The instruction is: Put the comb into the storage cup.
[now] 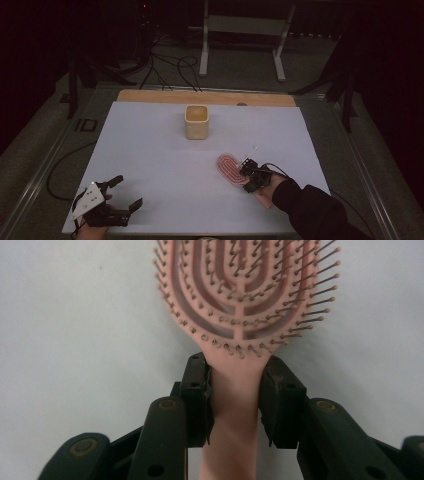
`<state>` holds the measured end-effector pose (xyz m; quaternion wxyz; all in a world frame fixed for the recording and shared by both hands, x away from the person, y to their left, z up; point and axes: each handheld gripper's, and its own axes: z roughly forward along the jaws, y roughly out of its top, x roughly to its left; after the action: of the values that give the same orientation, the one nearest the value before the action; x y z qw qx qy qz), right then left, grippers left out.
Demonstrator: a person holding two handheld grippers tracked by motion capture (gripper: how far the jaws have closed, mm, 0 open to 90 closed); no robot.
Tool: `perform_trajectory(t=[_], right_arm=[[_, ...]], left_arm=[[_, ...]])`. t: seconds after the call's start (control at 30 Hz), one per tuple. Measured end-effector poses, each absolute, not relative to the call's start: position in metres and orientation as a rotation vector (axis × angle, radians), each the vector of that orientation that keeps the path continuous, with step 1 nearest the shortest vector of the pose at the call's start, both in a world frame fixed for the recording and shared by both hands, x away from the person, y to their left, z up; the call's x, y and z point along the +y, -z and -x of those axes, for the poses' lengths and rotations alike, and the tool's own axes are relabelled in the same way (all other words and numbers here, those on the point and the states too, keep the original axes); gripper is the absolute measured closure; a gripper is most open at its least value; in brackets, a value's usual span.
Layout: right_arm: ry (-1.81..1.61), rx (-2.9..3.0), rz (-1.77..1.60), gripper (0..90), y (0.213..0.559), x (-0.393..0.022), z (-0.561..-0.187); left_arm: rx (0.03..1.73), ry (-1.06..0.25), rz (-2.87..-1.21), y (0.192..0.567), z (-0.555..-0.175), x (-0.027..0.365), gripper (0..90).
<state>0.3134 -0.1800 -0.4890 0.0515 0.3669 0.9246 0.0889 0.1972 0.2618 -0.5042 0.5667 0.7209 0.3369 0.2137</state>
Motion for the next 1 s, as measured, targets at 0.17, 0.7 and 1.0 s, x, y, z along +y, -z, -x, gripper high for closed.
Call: perform_trajectory(t=[0.17,0.7,1.0], right_arm=[[-0.24,2.807,-1.145,68.6,0.4889,-0.1774,-0.3144],[-0.336,2.785,-1.071,70.0,0.4893,-0.1828,-0.3059],[-0.496,2.786,-1.036,70.0,0.4845,-0.1802,-0.3049]], left_arm=[[0.793,-0.503,-1.695,0.5044,-0.1973,0.262,0.2],[0.797,-0.499,-1.693,0.5046,-0.1977,0.2619,0.3],[0.799,-0.499,-1.694,0.5048,-0.1978,0.2619,0.2]])
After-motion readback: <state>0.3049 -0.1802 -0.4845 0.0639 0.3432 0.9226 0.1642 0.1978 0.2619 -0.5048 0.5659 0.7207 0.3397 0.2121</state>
